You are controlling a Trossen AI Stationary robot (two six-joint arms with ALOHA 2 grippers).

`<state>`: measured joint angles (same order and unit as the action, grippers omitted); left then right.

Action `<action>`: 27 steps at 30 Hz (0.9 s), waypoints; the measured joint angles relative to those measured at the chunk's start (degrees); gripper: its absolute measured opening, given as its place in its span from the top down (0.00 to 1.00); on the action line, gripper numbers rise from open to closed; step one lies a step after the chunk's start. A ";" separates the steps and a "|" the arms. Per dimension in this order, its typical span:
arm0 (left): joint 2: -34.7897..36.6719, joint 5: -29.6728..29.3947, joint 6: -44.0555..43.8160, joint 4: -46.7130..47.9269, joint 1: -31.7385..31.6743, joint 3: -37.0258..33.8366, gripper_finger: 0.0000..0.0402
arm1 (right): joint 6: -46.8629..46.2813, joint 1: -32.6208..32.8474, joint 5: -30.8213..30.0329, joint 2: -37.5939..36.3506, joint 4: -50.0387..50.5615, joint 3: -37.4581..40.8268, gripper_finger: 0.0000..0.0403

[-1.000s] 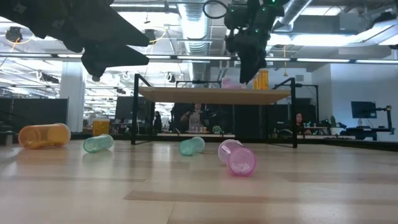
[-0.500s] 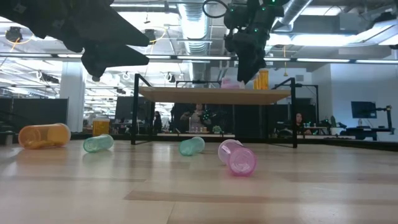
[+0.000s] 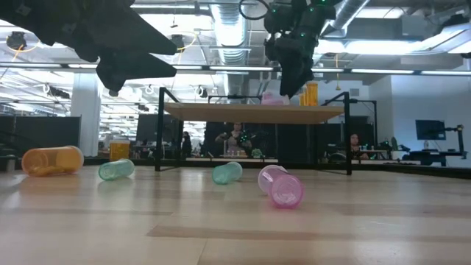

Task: Pick and place medicine bottles onto shelf by color
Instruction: Put the pink pill bottle on the shelf

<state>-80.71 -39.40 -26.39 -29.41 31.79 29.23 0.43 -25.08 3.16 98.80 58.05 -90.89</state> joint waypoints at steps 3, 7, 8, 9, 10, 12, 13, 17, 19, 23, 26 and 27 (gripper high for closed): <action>0.00 0.00 0.00 -0.01 0.00 0.00 0.47 | 2.59 0.82 0.04 0.00 0.34 0.00 0.46; 0.00 0.00 0.00 0.00 0.00 0.00 0.47 | 3.94 1.68 -0.04 0.00 -0.05 0.00 0.46; 0.00 0.00 0.00 0.00 0.00 0.00 0.47 | 3.91 1.83 -0.04 0.00 -0.06 0.00 0.46; 0.00 0.00 0.00 -0.02 0.00 0.00 0.47 | 3.74 1.83 -0.04 0.00 -0.07 0.00 0.46; 0.00 0.00 0.00 -0.01 0.00 0.00 0.47 | 3.56 1.74 -0.04 0.00 -0.10 0.00 0.46; 0.00 0.00 0.00 -0.02 0.00 0.00 0.47 | 3.11 1.61 -0.16 0.00 -0.06 0.00 0.46; 0.00 0.00 0.00 -0.02 -0.01 0.00 0.47 | 3.05 1.59 -0.18 0.00 0.02 0.00 0.46; 0.00 0.00 0.00 -0.02 0.00 0.00 0.47 | 2.60 1.64 -0.28 0.00 0.10 0.00 0.46; 0.00 0.00 0.02 -0.02 0.00 0.00 0.47 | 2.14 1.70 -0.27 0.00 -0.04 0.00 0.45; 0.00 0.00 0.00 -0.02 0.00 0.00 0.47 | 1.09 1.47 -0.31 0.00 -0.78 0.01 0.44; 0.00 0.00 0.02 -0.04 0.00 0.00 0.47 | 1.09 1.37 -0.59 0.00 -0.78 0.00 0.43; 0.00 0.00 0.02 -0.03 -0.01 0.00 0.47 | 1.13 1.37 -0.72 0.04 -0.78 0.00 0.43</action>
<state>-80.71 -39.40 -26.37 -29.44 31.78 29.23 1.55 -23.70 2.44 98.84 57.28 -90.89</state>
